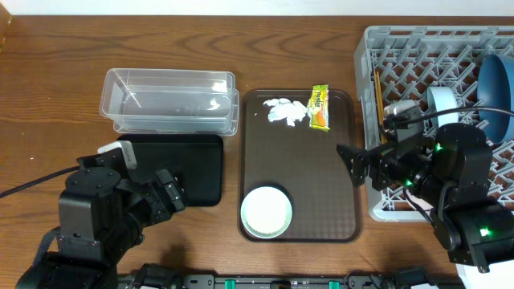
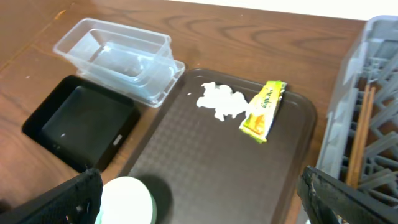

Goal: Sort waste into correct bins and load items into the dishwasher rack

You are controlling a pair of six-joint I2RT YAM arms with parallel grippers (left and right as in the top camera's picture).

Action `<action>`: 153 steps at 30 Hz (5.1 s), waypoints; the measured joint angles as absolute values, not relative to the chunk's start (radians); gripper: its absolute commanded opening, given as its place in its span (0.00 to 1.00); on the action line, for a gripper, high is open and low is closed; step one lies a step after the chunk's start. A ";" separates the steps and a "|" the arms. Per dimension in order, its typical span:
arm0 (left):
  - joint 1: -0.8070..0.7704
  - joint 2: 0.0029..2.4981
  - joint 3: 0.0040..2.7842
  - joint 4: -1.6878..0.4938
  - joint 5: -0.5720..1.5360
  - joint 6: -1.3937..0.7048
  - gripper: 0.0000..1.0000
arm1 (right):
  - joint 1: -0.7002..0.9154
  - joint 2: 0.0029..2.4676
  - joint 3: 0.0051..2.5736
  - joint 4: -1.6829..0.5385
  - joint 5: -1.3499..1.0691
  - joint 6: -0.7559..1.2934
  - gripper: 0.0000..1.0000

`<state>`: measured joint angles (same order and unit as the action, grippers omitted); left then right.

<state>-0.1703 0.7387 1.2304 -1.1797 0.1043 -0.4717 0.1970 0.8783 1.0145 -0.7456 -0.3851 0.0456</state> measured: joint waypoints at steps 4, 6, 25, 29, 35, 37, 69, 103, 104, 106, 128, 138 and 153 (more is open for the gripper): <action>-0.170 0.739 1.230 -1.180 0.104 -0.472 0.90 | 0.197 0.878 1.015 -0.814 -0.402 0.048 0.99; -0.170 0.739 1.230 -1.180 0.104 -0.472 0.90 | 0.197 0.878 1.015 -0.858 -0.405 0.049 0.99; -0.170 0.739 1.230 -1.180 0.104 -0.472 0.90 | 0.146 0.461 0.915 -0.839 -0.187 -0.062 0.99; -0.170 0.739 1.231 -1.180 0.104 -0.472 0.89 | 0.059 0.292 0.763 -0.805 -0.157 -0.071 0.99; -0.170 0.739 1.231 -1.180 0.104 -0.472 0.89 | -0.027 0.080 0.505 -0.759 -0.141 -0.076 0.99; -0.170 0.739 1.231 -1.180 0.104 -0.472 0.90 | -0.038 0.028 0.415 -0.714 -0.145 -0.078 0.99; -0.170 0.739 1.231 -1.180 0.104 -0.472 0.90 | -0.041 0.011 0.010 -0.055 -0.209 -0.086 0.99; -0.715 1.335 1.226 -1.031 0.129 -0.479 0.86 | -0.041 0.011 0.010 -0.055 -0.209 -0.086 0.99; -0.748 1.369 1.226 -1.022 0.118 -0.499 0.84 | -0.041 0.011 0.010 -0.055 -0.209 -0.086 0.99; -0.805 1.427 1.225 -1.016 0.097 -0.549 0.80 | -0.041 0.011 0.010 -0.055 -0.209 -0.086 0.99; -0.973 1.825 1.223 -0.776 0.033 -0.815 0.32 | -0.041 0.011 0.010 -0.055 -0.209 -0.086 0.99; -0.979 1.869 1.221 -0.771 -0.008 -0.816 0.30 | -0.041 0.011 0.010 -0.055 -0.209 -0.086 0.99; -1.003 1.889 1.231 -0.807 -0.033 -0.784 0.06 | -0.041 0.011 0.010 -0.055 -0.209 -0.086 0.99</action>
<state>-1.0027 1.8893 1.2308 -0.8070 -0.0334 -0.7837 -0.0414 0.0109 0.0097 -0.0547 -0.2092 -0.0856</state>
